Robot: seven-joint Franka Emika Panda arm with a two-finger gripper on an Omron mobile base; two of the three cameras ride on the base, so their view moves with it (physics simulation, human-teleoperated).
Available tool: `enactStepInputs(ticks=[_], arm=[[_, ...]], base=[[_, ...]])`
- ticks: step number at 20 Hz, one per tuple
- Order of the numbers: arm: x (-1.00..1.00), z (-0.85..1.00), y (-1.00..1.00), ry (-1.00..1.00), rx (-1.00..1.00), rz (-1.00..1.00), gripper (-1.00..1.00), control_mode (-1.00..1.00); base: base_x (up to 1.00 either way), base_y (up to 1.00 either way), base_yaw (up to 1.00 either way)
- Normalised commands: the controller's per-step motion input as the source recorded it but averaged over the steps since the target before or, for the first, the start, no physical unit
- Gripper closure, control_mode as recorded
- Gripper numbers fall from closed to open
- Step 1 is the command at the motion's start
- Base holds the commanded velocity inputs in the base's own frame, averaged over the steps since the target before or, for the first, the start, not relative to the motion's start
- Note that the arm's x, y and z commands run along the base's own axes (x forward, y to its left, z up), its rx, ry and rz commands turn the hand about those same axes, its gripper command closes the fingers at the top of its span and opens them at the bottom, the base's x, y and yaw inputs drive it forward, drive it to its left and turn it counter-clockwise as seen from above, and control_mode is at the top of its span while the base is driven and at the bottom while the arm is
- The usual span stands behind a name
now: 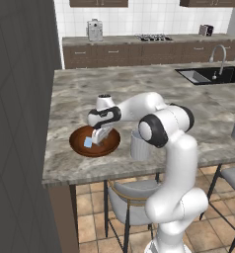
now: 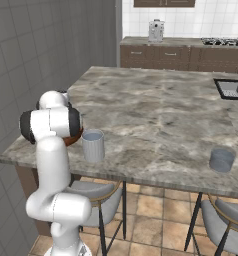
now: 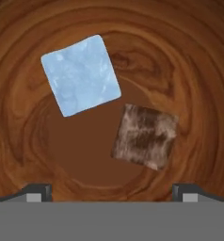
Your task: There are four ice cubes in the ice bowl. Place two ice cubes in each glass of water.
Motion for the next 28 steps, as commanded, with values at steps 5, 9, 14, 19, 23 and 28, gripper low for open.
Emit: enactStepInputs(ticks=[5,9,14,19,23,28], arm=[[0.35,-0.25,0.13,0.00,0.00,0.02,-1.00,-1.00],[0.36,-0.23,0.06,0.00,0.00,0.02,-1.00,-1.00],[0.25,-0.21,0.00,0.00,0.00,0.02,-1.00,-1.00],[0.07,-0.22,0.07,0.00,-0.01,0.01,1.00,-1.00],[0.00,-0.30,0.00,0.00,-0.01,0.00,1.00,-1.00],[-0.24,-0.12,0.00,0.00,0.00,0.00,1.00,-1.00]], base=[[0.00,0.00,0.00],[0.00,0.00,0.00],[0.00,0.00,0.00],[0.00,0.00,0.00],[0.00,0.00,0.00],[0.00,0.00,0.00]])
